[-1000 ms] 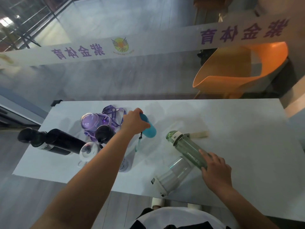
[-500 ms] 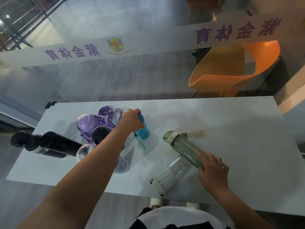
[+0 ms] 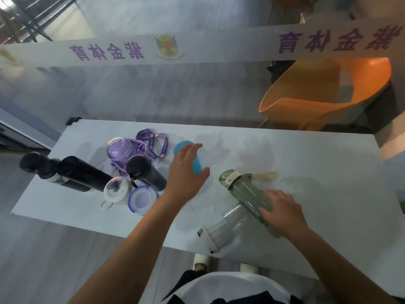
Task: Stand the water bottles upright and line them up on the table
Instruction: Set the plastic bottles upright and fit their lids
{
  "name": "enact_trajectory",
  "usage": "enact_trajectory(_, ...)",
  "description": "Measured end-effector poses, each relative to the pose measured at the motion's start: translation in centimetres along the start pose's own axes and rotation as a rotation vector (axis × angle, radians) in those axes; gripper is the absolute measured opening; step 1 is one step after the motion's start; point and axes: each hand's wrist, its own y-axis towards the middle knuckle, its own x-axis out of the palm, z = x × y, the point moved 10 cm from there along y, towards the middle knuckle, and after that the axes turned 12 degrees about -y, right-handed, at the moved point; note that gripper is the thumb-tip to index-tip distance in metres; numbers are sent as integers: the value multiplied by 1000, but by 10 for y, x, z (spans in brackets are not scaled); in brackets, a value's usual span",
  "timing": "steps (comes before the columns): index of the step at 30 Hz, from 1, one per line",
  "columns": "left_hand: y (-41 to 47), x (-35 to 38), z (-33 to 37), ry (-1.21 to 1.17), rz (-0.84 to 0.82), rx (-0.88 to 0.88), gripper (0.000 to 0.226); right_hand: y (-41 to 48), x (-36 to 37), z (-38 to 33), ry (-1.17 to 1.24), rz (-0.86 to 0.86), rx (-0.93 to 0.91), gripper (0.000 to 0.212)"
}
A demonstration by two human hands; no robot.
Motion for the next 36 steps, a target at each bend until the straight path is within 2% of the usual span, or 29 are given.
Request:
enact_trajectory(2,-37,10,-7,-67,35,-26,67,13,-4,-13,28,-25,-38,62)
enact_trajectory(5,-80,33,-39,-12,3,-86,79,33,-3,-36,26,-77,-92,71)
enact_trajectory(9,-126,75,-98,24,-270,-392,105,55,6,-60,46,-150,-108,76)
enact_trajectory(11,-142,89,-114,41,-349,-458,113,62,14,-68,34,-179,-105,76)
enact_trajectory(15,-156,100,-129,44,-370,-504,109,71,28,-73,-10,-230,-58,80)
enact_trajectory(20,-156,100,-139,-43,-353,-546,99,77,27,-67,9,-264,-2,65)
enact_trajectory(25,-153,104,-143,-103,-398,-560,93,82,-2,-60,146,-173,-6,65)
enact_trajectory(30,-154,113,-141,-116,-477,-552,90,95,-81,-63,434,93,-78,65)
enact_trajectory(36,-152,117,-144,-137,-521,-566,88,95,-125,-71,685,236,-97,74)
